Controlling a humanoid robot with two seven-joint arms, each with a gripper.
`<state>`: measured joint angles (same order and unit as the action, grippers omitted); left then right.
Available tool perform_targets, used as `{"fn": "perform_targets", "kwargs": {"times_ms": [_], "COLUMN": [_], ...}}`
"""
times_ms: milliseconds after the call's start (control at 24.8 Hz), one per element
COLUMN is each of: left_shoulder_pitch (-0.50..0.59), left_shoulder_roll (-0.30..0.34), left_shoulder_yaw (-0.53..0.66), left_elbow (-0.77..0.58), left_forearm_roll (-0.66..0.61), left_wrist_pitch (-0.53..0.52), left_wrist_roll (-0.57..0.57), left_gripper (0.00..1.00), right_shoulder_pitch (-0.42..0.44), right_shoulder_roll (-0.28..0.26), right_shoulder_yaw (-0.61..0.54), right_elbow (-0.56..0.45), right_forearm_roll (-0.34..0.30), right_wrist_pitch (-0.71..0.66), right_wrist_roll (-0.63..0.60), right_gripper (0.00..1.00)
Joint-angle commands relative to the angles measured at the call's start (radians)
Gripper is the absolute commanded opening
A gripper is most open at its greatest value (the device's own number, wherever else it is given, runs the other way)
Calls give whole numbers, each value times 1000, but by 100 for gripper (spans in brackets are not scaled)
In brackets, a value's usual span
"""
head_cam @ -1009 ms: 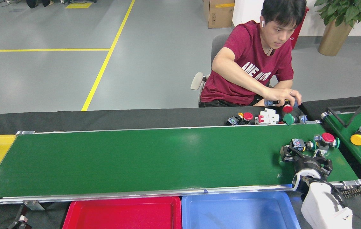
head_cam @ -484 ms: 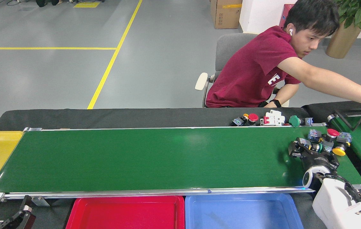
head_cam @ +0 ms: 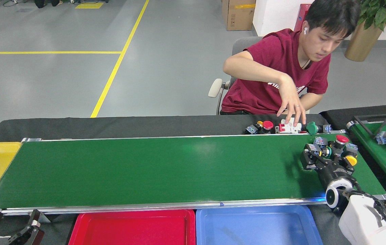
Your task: Pick switch part from conveyor to tray
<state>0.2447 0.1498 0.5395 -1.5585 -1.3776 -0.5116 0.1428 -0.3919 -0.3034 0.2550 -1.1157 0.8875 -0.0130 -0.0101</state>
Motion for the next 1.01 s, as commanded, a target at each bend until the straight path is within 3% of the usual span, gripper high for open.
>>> {"fn": "perform_targets", "kwargs": {"times_ms": [0, 81, 161, 323, 444, 484, 525, 565, 767, 969], "left_shoulder_pitch": [4, 5, 5, 7, 15, 19, 18, 18, 19, 21], "left_shoulder_roll": [4, 5, 5, 14, 8, 8, 10, 10, 17, 13], "left_shoulder_yaw": [3, 3, 3, 3, 7, 8, 10, 10, 19, 20], "left_elbow": [-12, -12, -18, -9, -12, -12, -12, -12, -9, -12], "left_forearm_roll": [0, 2, 2, 2, 2, 5, 5, 5, 5, 5], "left_wrist_pitch": [4, 5, 5, 5, 4, 4, 4, 4, 4, 4], "left_wrist_roll": [3, 4, 3, 3, 3, 3, 3, 3, 4, 4], "left_gripper": [100, 100, 100, 100, 100, 100, 100, 100, 100, 100], "right_shoulder_pitch": [22, 45, 44, 31, 42, 50, 57, 64, 74, 64], "right_shoulder_roll": [-5, 15, 67, 122, 133, 133, 135, 135, 113, 118], "right_shoulder_yaw": [-3, 24, 138, 408, 526, 544, 549, 549, 549, 546], "right_elbow": [-145, -257, -338, -362, -397, -412, -423, -440, -572, -573], "right_forearm_roll": [-4, -1, 4, 15, 59, 64, 62, 62, 62, 61], "right_wrist_pitch": [-70, -122, -143, -148, -143, -142, -140, -150, -185, -182], "right_wrist_roll": [41, 91, 131, 190, 203, 211, 222, 234, 263, 265], "right_gripper": [23, 23, 26, 31, 41, 54, 86, 99, 99, 99]}}
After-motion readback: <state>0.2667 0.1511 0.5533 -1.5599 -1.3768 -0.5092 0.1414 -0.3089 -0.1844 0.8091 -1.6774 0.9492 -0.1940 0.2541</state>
